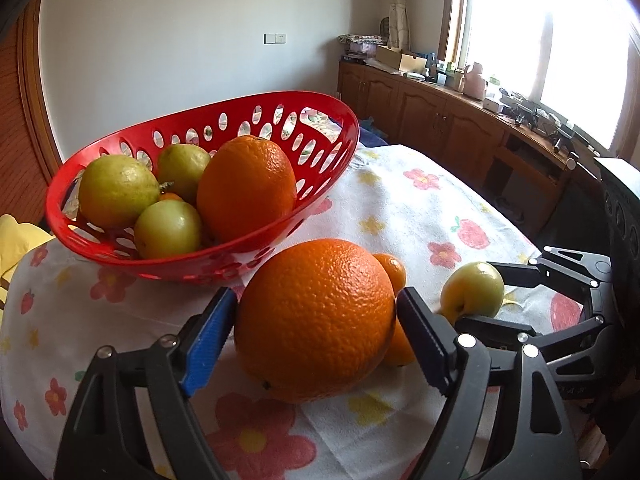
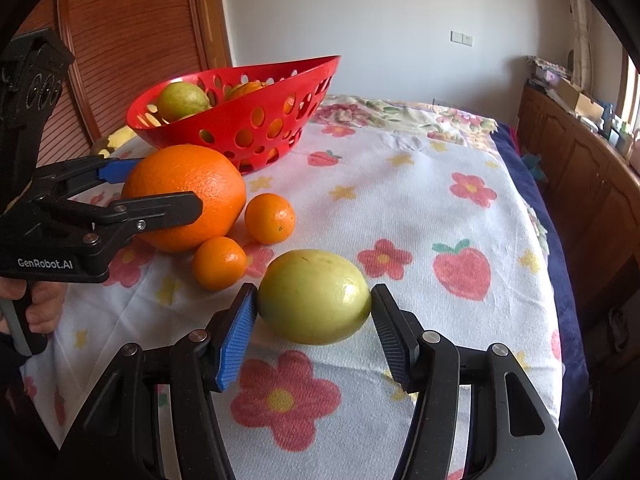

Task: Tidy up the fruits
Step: 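Close left gripper on the large orange while right gripper grasps the pale yellow fruit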

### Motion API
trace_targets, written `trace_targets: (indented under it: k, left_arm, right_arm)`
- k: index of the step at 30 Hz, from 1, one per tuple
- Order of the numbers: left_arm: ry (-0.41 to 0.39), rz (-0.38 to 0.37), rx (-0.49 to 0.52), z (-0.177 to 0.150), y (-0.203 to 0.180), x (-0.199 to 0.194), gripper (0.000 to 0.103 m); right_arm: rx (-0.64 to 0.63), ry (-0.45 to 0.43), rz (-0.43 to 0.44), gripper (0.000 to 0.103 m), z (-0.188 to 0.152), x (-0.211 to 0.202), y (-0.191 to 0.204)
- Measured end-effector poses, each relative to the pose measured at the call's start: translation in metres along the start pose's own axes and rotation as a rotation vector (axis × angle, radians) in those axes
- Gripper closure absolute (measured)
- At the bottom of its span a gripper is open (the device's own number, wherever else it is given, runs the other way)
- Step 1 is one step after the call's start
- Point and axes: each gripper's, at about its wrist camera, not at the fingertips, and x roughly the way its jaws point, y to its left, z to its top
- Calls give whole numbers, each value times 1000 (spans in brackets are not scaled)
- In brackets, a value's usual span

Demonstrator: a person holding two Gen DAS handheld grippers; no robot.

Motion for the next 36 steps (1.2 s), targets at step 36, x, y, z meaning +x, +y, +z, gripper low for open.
trace_targets:
  k: [36]
  left_arm:
    - [-24,4,-11,-25,10,-37,22]
  right_arm:
    - [-7,3,-5,44,-1,2,1]
